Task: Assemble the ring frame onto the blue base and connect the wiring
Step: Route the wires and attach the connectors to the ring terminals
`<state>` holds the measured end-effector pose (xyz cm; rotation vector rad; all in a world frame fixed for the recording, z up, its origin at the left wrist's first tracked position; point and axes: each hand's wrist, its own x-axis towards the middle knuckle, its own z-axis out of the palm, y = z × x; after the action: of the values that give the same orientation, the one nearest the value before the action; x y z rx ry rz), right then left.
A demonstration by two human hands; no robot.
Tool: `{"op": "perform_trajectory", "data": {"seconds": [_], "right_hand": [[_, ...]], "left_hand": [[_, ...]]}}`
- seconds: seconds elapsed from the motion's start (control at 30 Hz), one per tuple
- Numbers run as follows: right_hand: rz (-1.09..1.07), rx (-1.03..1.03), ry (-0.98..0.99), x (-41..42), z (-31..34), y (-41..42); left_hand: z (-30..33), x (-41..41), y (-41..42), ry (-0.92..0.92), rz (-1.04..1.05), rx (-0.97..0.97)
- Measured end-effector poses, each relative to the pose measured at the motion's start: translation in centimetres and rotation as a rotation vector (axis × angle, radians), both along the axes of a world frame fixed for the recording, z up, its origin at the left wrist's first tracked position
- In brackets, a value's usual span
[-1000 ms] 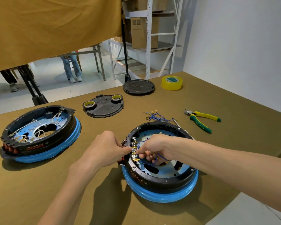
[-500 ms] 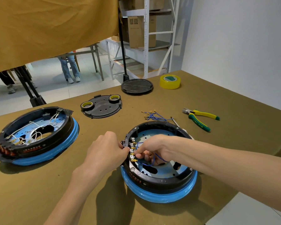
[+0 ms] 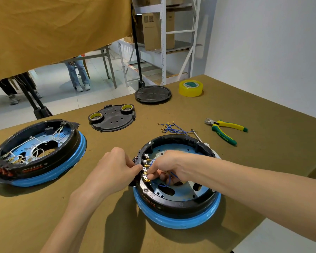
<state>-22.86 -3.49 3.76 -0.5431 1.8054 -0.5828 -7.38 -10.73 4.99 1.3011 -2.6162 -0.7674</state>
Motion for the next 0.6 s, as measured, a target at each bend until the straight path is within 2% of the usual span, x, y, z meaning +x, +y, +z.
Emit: {"op": "perform_trajectory", "data": {"seconds": [0.33,0.6], "right_hand": [[-0.028,-0.001,-0.108,-0.1,0.3,-0.2],[0.026,-0.016,-0.127,-0.5,0.2,-0.1]], "left_hand": [[1.0,0.1,0.3,0.014,-0.003,0.058],[1.9,1.0,-0.7,-0.032,-0.133,0.182]]}}
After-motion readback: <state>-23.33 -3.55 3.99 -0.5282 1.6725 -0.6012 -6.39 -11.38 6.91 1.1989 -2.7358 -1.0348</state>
